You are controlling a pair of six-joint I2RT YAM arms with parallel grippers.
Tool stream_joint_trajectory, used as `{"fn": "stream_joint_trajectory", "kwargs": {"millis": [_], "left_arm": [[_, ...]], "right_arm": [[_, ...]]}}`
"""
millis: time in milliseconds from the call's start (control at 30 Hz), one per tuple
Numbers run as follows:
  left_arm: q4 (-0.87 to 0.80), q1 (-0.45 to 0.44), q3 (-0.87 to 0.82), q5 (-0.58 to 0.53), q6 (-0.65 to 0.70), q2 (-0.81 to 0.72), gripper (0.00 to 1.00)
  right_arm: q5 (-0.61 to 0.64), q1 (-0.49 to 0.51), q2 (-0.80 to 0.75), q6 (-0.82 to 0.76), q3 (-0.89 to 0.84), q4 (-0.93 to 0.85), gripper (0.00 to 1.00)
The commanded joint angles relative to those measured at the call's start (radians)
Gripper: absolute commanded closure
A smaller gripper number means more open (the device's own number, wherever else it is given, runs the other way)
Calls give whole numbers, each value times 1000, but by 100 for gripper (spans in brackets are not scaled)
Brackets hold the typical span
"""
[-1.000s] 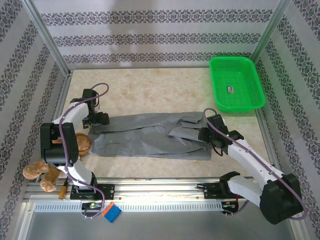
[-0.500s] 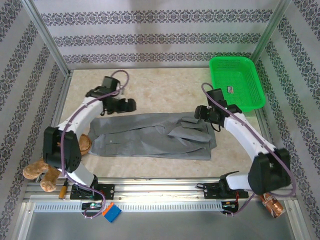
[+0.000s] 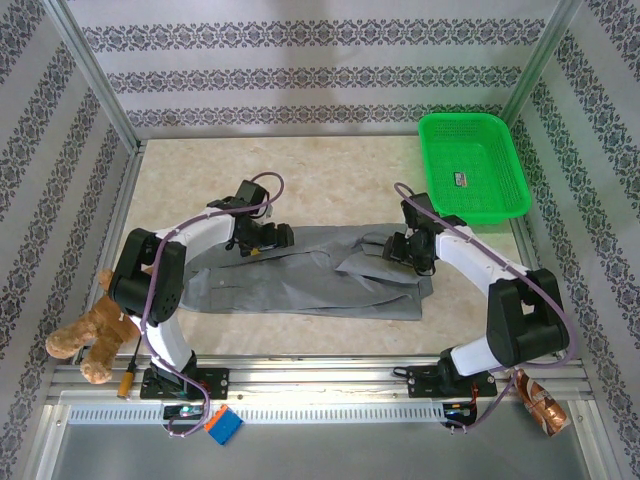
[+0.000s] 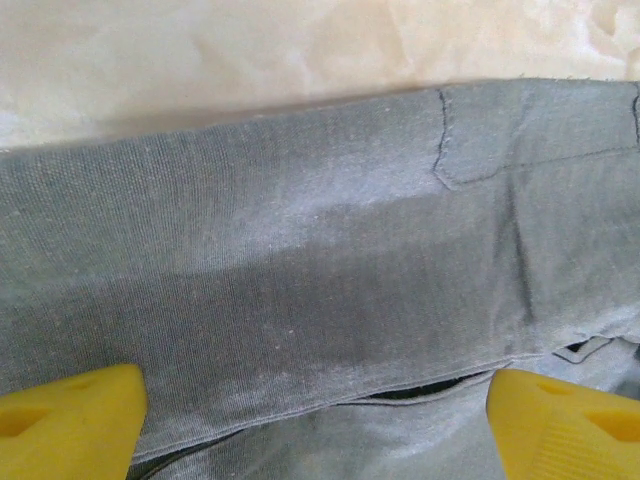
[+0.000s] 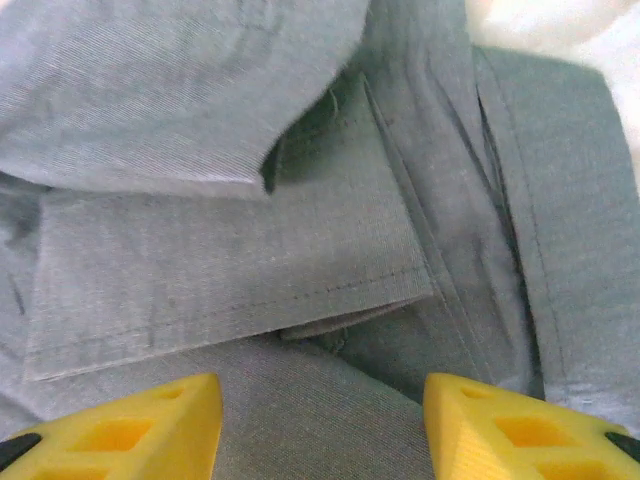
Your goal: Fold and stack the long sleeve shirts
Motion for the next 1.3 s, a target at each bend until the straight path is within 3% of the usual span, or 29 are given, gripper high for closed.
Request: {"fn": "stream_joint_trajectory", "kwargs": {"millis": [0,333,667,800,1033,1267], "left_arm": [[52,-11,-29,3,-12,14,12],[70,-11,-96,-15,2,4,13],[82,-11,-129,-23,10,8,13],[86,-10,-140,-23,8,21,13],[83,-11,-132,-21,8,45,14],[81,-11,-119,-17,12,75,14]], "right_arm": [[-4,1,33,55,-13,48,44],[4,-18,171,95,28,141,48],[90,-26,110,117,43,193,91],[90,-25,33,109,42,198,100],[76,-12,-98,106,66,200,100],[85,-28,-49,80,159,194,100]]}}
